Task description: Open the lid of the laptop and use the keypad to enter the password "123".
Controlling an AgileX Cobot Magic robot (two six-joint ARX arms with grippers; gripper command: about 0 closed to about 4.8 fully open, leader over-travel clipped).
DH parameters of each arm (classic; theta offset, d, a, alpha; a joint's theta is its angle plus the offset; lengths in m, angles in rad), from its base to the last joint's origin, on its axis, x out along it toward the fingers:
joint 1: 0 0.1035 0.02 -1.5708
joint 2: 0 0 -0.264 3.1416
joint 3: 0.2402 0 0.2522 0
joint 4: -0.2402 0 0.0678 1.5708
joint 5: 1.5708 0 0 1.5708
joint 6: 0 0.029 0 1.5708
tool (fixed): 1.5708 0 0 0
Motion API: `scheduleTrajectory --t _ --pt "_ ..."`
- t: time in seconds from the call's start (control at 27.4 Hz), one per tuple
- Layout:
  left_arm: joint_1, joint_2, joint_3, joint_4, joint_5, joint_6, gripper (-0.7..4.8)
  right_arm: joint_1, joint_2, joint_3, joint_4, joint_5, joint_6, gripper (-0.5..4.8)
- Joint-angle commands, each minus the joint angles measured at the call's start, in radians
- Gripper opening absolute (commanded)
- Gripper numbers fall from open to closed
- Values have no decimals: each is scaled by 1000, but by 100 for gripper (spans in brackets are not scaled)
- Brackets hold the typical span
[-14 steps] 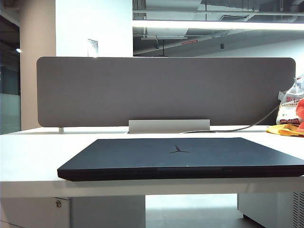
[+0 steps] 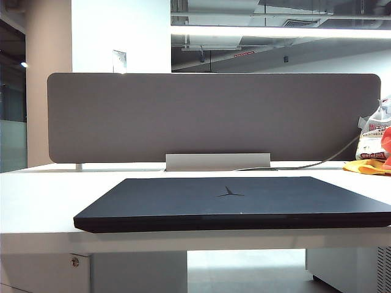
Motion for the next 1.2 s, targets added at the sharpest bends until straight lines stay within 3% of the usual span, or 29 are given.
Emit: scheduleTrajectory --t 0.04,0.22,0.62,1.06,1.2 --pt "0 1 19 31 80 -11 -5 11 0 14 -14 -69 16 -5" --pt "0 1 85 -61 85 -10 -5 53 0 72 -156 -9 13 -5" --pt "-1 34 229 -207 139 -10 -5 143 78 174 -260 71 11 -5" --pt "-6 291 395 -266 204 100 -5 275 555 425 -262 56 18 -5" --pt "-71 370 454 -307 197 163 -5 337 731 483 -255 4 63 14"
